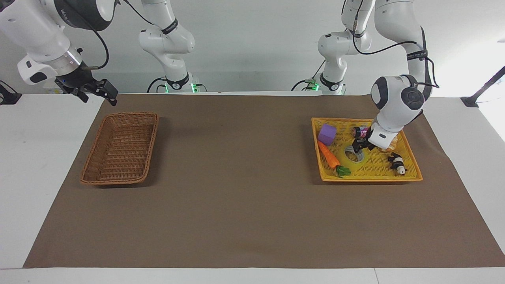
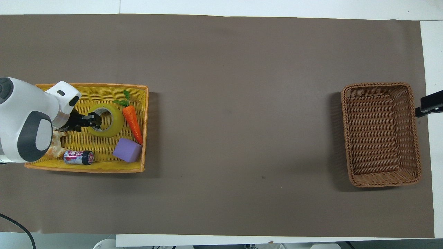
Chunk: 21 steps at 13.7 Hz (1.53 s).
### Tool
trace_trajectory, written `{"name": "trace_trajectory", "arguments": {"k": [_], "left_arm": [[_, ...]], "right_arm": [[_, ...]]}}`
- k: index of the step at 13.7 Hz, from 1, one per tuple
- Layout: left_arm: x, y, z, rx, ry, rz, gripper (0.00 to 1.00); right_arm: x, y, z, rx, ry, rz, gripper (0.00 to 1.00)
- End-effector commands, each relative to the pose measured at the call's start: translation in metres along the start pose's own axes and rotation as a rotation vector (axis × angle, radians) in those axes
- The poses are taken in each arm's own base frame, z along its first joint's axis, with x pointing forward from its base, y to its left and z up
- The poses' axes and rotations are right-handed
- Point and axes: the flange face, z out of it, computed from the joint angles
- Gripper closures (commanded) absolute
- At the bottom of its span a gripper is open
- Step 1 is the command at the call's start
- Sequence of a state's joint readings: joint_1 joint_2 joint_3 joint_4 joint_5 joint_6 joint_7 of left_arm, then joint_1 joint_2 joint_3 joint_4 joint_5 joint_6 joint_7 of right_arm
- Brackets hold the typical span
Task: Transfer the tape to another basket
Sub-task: 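Grasp the tape roll rim with the left gripper, then lift the tape with the left gripper while the right gripper approaches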
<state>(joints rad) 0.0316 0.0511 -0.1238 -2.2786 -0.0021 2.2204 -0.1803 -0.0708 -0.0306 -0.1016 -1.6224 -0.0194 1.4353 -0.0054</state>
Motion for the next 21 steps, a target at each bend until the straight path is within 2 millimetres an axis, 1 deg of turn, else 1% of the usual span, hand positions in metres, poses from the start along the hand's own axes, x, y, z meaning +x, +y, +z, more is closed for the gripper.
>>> {"name": "trace_trajectory", "arguments": {"k": [1, 3, 4, 5, 6, 7, 8, 9, 10, 11, 12, 14, 15, 16, 17, 18, 19, 20, 21], "left_arm": [[-0.006, 0.0, 0.008, -0.002, 0.016, -0.015, 0.42], [-0.008, 0.002, 0.01, -0.001, 0.008, -0.013, 0.7], [-0.012, 0.001, 0.016, 0.0, -0.001, -0.015, 0.96], [-0.011, 0.0, 0.016, 0.001, -0.003, -0.016, 1.0], [-0.009, 0.001, 0.012, 0.0, -0.003, -0.015, 1.0], [0.003, 0.001, 0.0, -0.003, 0.0, -0.016, 1.0], [0.017, 0.002, -0.028, -0.006, -0.008, -0.02, 1.0], [0.03, 0.002, -0.063, -0.01, -0.022, -0.025, 1.0], [0.038, 0.003, -0.092, -0.013, -0.034, -0.027, 1.0], [0.044, 0.012, -0.124, -0.036, -0.038, -0.027, 1.0], [0.046, 0.023, -0.136, -0.092, -0.057, -0.06, 1.0], [0.026, 0.108, -0.14, -0.117, -0.037, -0.095, 1.0], [0.023, 0.135, -0.143, -0.184, -0.007, -0.102, 1.0], [0.014, 0.173, -0.152, -0.304, -0.003, -0.116, 1.0], [-0.005, 0.217, -0.158, -0.383, -0.03, -0.163, 1.0], [-0.021, 0.245, -0.162, -0.389, -0.049, -0.219, 1.0], [-0.041, 0.27, -0.156, -0.371, -0.073, -0.19, 1.0], [-0.058, 0.285, -0.149, -0.355, -0.09, -0.155, 1.0], [-0.06, 0.289, -0.152, -0.356, -0.087, -0.142, 1.0]], "right_arm": [[-0.007, 0.001, -0.001, 0.006, 0.0, -0.021, 0.0], [-0.007, 0.001, -0.001, 0.006, 0.0, -0.021, 0.0], [-0.007, 0.001, -0.001, 0.006, 0.0, -0.021, 0.0], [-0.007, 0.001, -0.001, 0.006, 0.0, -0.021, 0.0], [-0.007, 0.0, -0.001, 0.006, 0.0, -0.022, 0.0], [-0.007, 0.001, -0.001, 0.006, 0.0, -0.021, 0.0], [-0.007, 0.001, -0.001, 0.006, 0.0, -0.021, 0.0], [-0.007, 0.001, -0.001, 0.006, 0.0, -0.021, 0.0], [-0.007, 0.001, -0.001, 0.006, 0.0, -0.021, 0.0], [-0.007, 0.001, -0.001, 0.006, 0.0, -0.021, 0.0], [-0.007, 0.0, -0.001, 0.006, 0.0, -0.022, 0.0], [-0.007, 0.001, -0.001, 0.006, 0.0, -0.021, 0.0], [-0.007, 0.001, -0.001, 0.006, 0.0, -0.021, 0.0], [-0.007, 0.001, -0.001, 0.006, 0.0, -0.021, 0.0], [-0.007, 0.0, -0.001, 0.006, 0.0, -0.022, 0.0], [-0.007, 0.001, -0.001, 0.006, 0.0, -0.021, 0.0], [-0.007, 0.001, -0.001, 0.006, -0.002, -0.022, 0.0], [-0.011, -0.003, 0.002, 0.006, -0.032, -0.036, 0.0], [-0.014, -0.015, 0.003, 0.004, -0.047, -0.094, 0.0]]}}
